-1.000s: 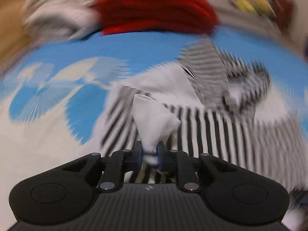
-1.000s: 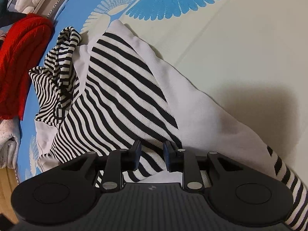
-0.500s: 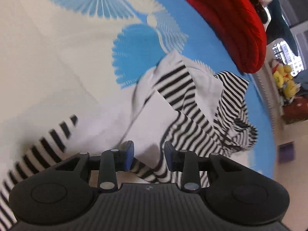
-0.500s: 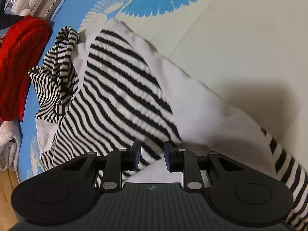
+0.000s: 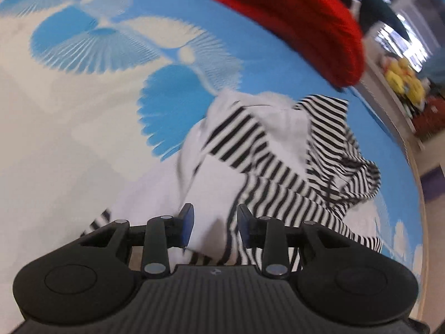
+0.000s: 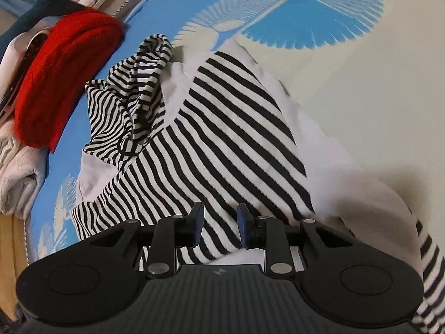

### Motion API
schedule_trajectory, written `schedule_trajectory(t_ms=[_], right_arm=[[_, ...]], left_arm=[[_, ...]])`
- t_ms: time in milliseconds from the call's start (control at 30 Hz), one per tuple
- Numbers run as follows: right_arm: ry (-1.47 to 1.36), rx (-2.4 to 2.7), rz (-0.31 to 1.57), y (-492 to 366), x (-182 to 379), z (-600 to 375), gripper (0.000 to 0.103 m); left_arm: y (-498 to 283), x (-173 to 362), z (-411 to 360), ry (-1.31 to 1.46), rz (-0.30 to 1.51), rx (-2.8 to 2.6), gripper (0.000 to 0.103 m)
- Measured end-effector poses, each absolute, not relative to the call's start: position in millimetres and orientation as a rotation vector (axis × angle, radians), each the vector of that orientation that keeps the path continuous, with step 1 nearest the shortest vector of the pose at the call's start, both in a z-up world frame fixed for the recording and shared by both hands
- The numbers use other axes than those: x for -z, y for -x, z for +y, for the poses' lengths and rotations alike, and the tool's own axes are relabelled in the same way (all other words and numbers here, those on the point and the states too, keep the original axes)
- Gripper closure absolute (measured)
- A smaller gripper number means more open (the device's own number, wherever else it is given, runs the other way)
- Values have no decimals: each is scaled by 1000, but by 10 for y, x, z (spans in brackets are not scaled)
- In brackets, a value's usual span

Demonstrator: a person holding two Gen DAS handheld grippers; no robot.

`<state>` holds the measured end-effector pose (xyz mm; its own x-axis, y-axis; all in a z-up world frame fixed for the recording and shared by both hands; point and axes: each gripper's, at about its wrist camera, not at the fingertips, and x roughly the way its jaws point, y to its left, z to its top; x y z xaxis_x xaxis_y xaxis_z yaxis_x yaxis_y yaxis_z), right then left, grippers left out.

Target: Fold small clothes

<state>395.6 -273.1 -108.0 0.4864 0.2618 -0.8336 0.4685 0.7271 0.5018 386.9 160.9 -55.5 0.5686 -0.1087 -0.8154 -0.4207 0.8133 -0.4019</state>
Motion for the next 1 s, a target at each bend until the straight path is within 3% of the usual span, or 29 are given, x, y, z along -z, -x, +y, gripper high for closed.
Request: schedule_trajectory(t_ms=[100, 133, 267, 567, 733, 900, 1000], right_arm=[[-842, 223, 1146, -3980, 1284, -2883, 77], [-851, 277, 1166, -3971, 1357, -2970, 86], [-836, 337, 1110, -3993, 1336, -3189, 92], [-846, 515, 1037, -3859, 1197, -3534, 82], [-829, 287, 1048, -3714, 1017, -3043, 65], [-922, 335, 1193, -3612, 1351, -2978, 65], [-950, 388, 1126, -3620, 1363, -3167, 65]], left_arm=[[-3950, 702, 1578, 601, 1033, -157, 67], [-3977, 820, 1602, 612, 1104, -167, 67], [-3964, 920, 1719, 631, 1186, -214, 69], [-3996, 720, 1737, 567, 1138, -153, 69], [-4000, 607, 1683, 451, 1107, -173, 69], [-3987, 554, 1575, 357, 1090, -139, 69], [-3972, 527, 1497, 295, 1080, -123, 67]])
